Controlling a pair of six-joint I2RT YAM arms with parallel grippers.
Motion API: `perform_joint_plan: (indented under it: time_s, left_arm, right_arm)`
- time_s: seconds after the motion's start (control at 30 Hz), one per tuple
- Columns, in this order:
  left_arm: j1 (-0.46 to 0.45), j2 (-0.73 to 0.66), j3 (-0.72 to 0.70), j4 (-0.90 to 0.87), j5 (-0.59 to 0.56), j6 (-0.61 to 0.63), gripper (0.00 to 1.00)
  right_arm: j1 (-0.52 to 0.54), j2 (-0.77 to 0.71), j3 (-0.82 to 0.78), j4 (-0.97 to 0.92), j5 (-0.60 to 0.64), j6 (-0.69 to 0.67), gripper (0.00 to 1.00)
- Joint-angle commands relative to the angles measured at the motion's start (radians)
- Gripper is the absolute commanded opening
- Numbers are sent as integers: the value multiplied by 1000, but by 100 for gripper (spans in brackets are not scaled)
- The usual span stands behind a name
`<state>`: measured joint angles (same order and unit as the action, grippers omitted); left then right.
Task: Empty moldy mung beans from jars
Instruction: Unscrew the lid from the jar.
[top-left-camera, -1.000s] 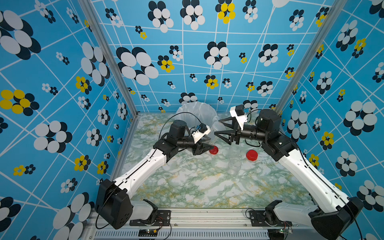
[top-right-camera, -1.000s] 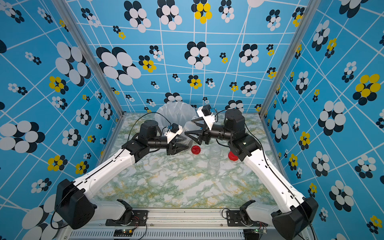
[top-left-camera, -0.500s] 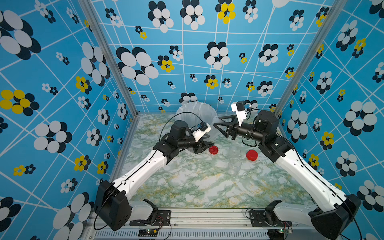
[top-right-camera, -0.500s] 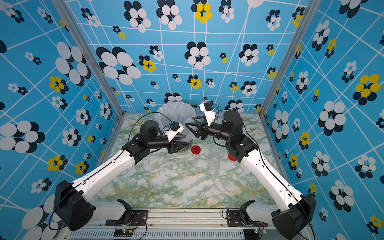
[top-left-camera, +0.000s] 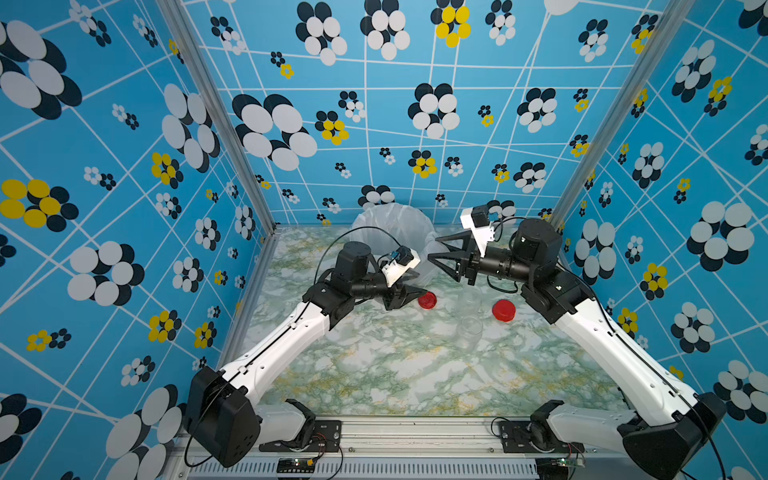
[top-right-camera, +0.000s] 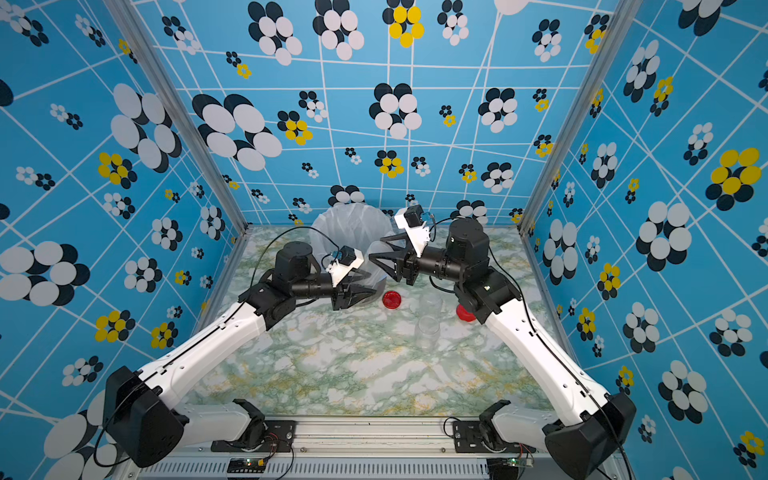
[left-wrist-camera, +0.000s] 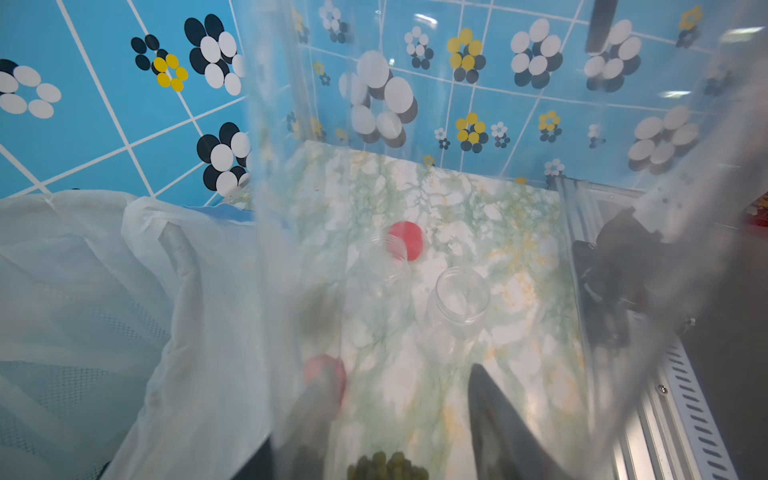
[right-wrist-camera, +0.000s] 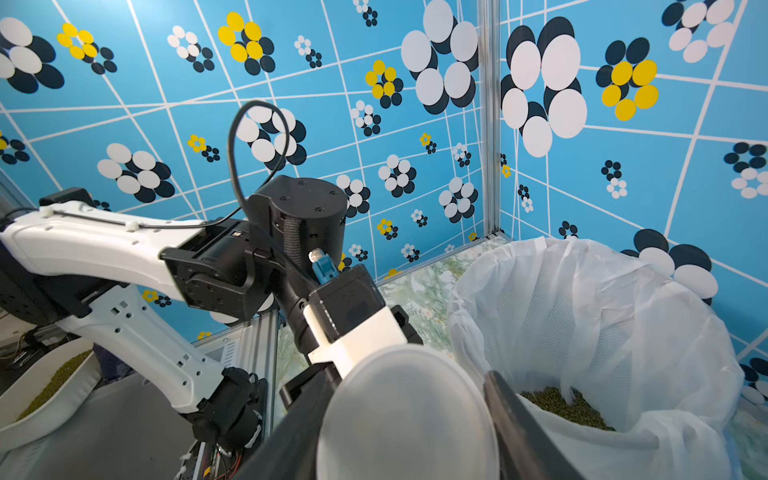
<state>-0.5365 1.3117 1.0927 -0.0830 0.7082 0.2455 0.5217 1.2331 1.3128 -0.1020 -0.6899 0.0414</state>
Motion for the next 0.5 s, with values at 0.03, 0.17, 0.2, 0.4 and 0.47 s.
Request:
perform_joint_plan:
  time_s: [0.03, 0.17, 0.2, 0.4, 0.47]
  left_arm:
    - [112, -7, -16, 8, -164, -156, 39]
    - [119, 0, -10, 8, -163, -157, 39]
    - [119, 1, -8, 8, -162, -157, 39]
    - [118, 0, -5, 13, -157, -160, 39]
    - [119, -4, -8, 19, -151, -165, 39]
  right_arm:
    - [-18, -87, -10, -103, -205, -98, 27]
    - [-42, -104, -46, -53, -242, -85, 31]
    - [-42, -97, -40, -62, -239, -89, 34]
    - [-42, -63, 4, -119, -147, -70, 64]
    - [-42, -71, -1, -115, -110, -66, 67]
